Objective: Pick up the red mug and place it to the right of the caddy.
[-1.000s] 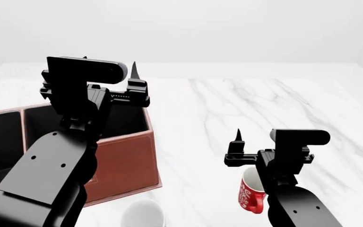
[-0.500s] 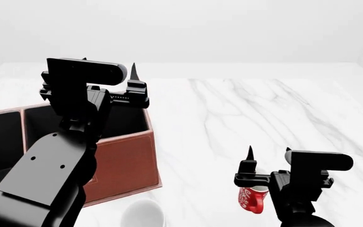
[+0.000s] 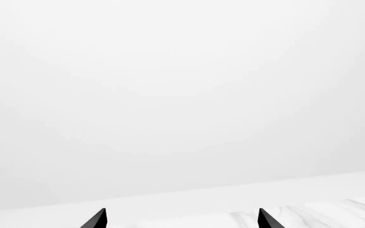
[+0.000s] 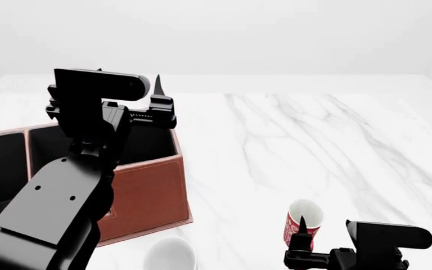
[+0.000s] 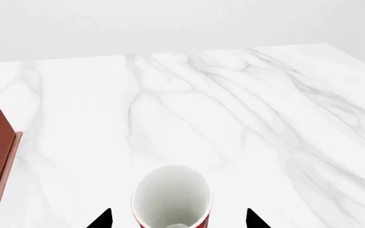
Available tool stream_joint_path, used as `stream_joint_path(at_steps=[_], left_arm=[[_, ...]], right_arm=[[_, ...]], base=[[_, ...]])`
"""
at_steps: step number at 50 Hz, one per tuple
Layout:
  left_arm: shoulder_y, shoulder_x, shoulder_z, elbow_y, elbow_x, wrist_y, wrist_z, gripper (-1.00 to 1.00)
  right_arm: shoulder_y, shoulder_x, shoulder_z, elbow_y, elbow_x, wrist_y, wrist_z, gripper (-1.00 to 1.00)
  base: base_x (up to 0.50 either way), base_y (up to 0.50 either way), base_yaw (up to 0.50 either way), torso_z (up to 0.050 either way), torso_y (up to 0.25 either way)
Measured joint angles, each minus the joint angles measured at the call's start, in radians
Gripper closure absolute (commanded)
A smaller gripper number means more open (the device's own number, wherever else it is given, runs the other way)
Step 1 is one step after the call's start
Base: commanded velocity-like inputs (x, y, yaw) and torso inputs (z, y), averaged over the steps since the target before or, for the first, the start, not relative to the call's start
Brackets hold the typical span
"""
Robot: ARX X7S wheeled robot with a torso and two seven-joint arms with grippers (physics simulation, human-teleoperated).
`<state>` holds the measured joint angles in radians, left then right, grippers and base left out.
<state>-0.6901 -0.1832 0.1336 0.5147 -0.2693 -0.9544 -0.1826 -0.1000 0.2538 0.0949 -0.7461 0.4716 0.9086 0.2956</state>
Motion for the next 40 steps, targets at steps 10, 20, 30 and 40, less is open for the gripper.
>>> stream_joint_path(at_steps=[10,20,30,40], left_arm=[[0.0,-0.003,-0.002,0.005,-0.007,-0.005,-0.007,-1.0],[-0.001,-0.007,-0.002,0.004,-0.014,-0.005,-0.012,-1.0],[-0.002,-0.011,-0.001,0.005,-0.02,-0.007,-0.016,-1.0],[-0.003,-0.014,0.0,0.003,-0.026,-0.006,-0.02,-1.0]], right_arm=[[-0.067,0.0,0.003,0.007,0.023,0.025,-0.001,-1.0],[-0.087,-0.001,-0.006,0.035,0.034,0.03,-0.006,-1.0],[-0.086,0.0,-0.011,0.055,0.04,0.028,-0.006,-1.0],[-0.048,0.002,-0.022,0.12,0.036,0.011,-0.018,-1.0]], base=[[0.0,0.0,0.0,0.0,0.0],[0.0,0.0,0.0,0.0,0.0],[0.0,0.0,0.0,0.0,0.0],[0.0,0.0,0.0,0.0,0.0]])
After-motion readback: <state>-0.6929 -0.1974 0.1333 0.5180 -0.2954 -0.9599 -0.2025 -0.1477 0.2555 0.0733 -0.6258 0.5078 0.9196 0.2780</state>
